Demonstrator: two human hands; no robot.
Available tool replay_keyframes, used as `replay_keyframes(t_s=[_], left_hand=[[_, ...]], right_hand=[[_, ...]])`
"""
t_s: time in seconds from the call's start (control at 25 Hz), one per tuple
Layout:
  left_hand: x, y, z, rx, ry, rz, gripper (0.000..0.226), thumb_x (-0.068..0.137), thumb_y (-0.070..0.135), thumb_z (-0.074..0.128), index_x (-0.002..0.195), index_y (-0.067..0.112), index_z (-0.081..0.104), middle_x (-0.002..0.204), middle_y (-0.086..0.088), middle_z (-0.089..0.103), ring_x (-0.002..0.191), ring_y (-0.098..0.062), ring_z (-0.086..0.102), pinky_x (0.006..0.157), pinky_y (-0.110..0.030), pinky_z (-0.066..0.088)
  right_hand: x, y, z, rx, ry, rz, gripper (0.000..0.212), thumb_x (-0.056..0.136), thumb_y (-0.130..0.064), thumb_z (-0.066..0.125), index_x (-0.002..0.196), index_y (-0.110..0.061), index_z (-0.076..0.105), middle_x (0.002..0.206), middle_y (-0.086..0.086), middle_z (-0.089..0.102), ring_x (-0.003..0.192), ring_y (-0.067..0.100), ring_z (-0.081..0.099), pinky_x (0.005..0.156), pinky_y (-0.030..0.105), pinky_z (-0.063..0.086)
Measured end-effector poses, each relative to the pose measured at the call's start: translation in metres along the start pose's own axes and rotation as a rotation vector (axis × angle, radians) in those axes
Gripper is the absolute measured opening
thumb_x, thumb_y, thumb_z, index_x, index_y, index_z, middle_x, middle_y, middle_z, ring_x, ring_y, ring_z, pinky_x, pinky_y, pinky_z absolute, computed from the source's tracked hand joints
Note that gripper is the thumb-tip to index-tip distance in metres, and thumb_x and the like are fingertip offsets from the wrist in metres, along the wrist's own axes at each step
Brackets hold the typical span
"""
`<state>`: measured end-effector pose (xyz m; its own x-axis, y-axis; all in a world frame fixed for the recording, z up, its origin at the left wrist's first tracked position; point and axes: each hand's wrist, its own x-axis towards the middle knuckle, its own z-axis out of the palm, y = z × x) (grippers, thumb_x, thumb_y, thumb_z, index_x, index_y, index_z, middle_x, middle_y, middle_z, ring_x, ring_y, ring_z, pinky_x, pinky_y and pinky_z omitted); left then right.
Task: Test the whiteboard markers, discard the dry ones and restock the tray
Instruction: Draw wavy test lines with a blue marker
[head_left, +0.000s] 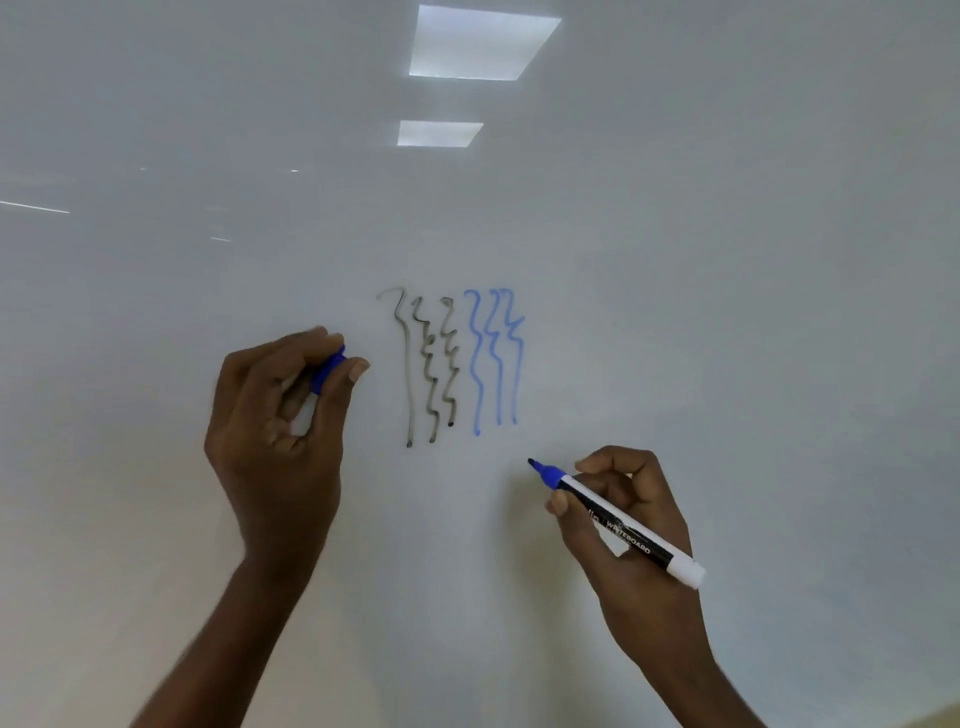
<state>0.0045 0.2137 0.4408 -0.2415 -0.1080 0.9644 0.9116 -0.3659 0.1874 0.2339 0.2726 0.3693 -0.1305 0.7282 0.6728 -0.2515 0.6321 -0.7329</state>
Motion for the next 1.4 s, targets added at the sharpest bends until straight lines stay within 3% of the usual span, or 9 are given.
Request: replay_keyframes(t_s=[0.08,0.16,0.28,0.4,0.84,0.96,1.08,1.2,1.4], left_hand=[[-0.010,0.020,-0.004,-0.171,-0.004,-0.242,0.021,0.094,0.008,0.072,0.113,0.006,0.064,0.106,-0.010,0.071,0.104,-0.010,0.070,0.093,-0.024,0.055],[-0.023,0.044,-0.006,-0.325,-0.034,-0.441,0.023,0.093,0.005,0.071,0.113,0.011,0.062,0.094,-0.005,0.073,0.095,-0.014,0.074,0.085,-0.026,0.059],[-0.035,0.068,-0.012,-0.587,-0.104,-0.684,0.025,0.089,0.007,0.068,0.111,0.014,0.062,0.089,-0.005,0.072,0.091,-0.022,0.076,0.075,-0.026,0.061],[-0.036,0.076,-0.023,-0.687,-0.152,-0.820,0.029,0.087,0.012,0.066,0.115,0.014,0.061,0.091,-0.007,0.074,0.090,-0.024,0.078,0.071,-0.026,0.062],[-0.035,0.081,-0.039,-0.745,-0.335,-0.816,0.033,0.081,0.018,0.068,0.114,0.021,0.063,0.091,-0.006,0.078,0.089,-0.021,0.078,0.072,-0.026,0.062],[-0.039,0.077,-0.044,-0.777,-0.430,-0.812,0.021,0.091,0.024,0.070,0.102,0.040,0.075,0.111,-0.009,0.075,0.102,-0.022,0.075,0.084,-0.027,0.060],[-0.044,0.068,-0.052,-0.812,-0.584,-0.771,0.031,0.093,0.017,0.067,0.121,0.028,0.067,0.118,-0.003,0.075,0.116,-0.021,0.069,0.098,-0.026,0.054],[-0.045,0.062,-0.056,-0.798,-0.571,-0.776,0.031,0.087,0.013,0.069,0.118,0.017,0.067,0.114,-0.001,0.077,0.113,-0.020,0.071,0.095,-0.022,0.054],[-0.046,0.055,-0.061,-0.768,-0.544,-0.918,0.035,0.065,0.031,0.077,0.099,0.027,0.079,0.098,-0.002,0.080,0.096,-0.016,0.076,0.080,-0.018,0.057]], right_hand=[[-0.006,-0.022,0.007,0.059,-0.037,-0.017,0.023,0.085,-0.016,0.080,0.090,-0.024,0.059,0.077,0.013,0.066,0.074,0.031,0.061,0.064,0.026,0.048],[-0.009,-0.038,0.015,0.093,-0.060,-0.037,0.019,0.083,-0.014,0.080,0.088,-0.022,0.064,0.076,0.008,0.067,0.072,0.028,0.062,0.063,0.023,0.048],[-0.010,-0.051,0.023,0.103,-0.106,-0.072,0.015,0.080,-0.016,0.079,0.089,-0.025,0.071,0.089,-0.002,0.073,0.086,0.016,0.070,0.077,0.022,0.052],[-0.015,-0.054,0.028,0.066,-0.112,-0.078,0.018,0.080,-0.019,0.080,0.089,-0.033,0.074,0.097,-0.001,0.074,0.094,0.020,0.070,0.088,0.033,0.054],[-0.027,-0.058,0.028,0.102,-0.082,-0.016,0.023,0.076,-0.037,0.079,0.095,-0.024,0.074,0.094,0.008,0.074,0.092,0.031,0.072,0.086,0.033,0.057],[-0.027,-0.055,0.025,0.180,-0.114,0.091,0.024,0.077,-0.031,0.083,0.096,-0.020,0.075,0.092,0.010,0.075,0.090,0.029,0.073,0.084,0.027,0.057],[-0.029,-0.055,0.018,0.275,-0.205,0.177,0.045,0.081,-0.047,0.077,0.112,-0.014,0.075,0.102,0.017,0.076,0.095,0.037,0.073,0.091,0.035,0.058],[-0.034,-0.056,0.015,0.280,-0.261,0.182,0.050,0.082,-0.050,0.074,0.119,-0.015,0.074,0.110,0.019,0.075,0.097,0.040,0.072,0.091,0.038,0.058],[-0.039,-0.065,0.008,0.243,-0.419,0.234,0.040,0.083,-0.036,0.079,0.119,-0.019,0.074,0.115,0.015,0.074,0.093,0.037,0.074,0.083,0.034,0.059]])
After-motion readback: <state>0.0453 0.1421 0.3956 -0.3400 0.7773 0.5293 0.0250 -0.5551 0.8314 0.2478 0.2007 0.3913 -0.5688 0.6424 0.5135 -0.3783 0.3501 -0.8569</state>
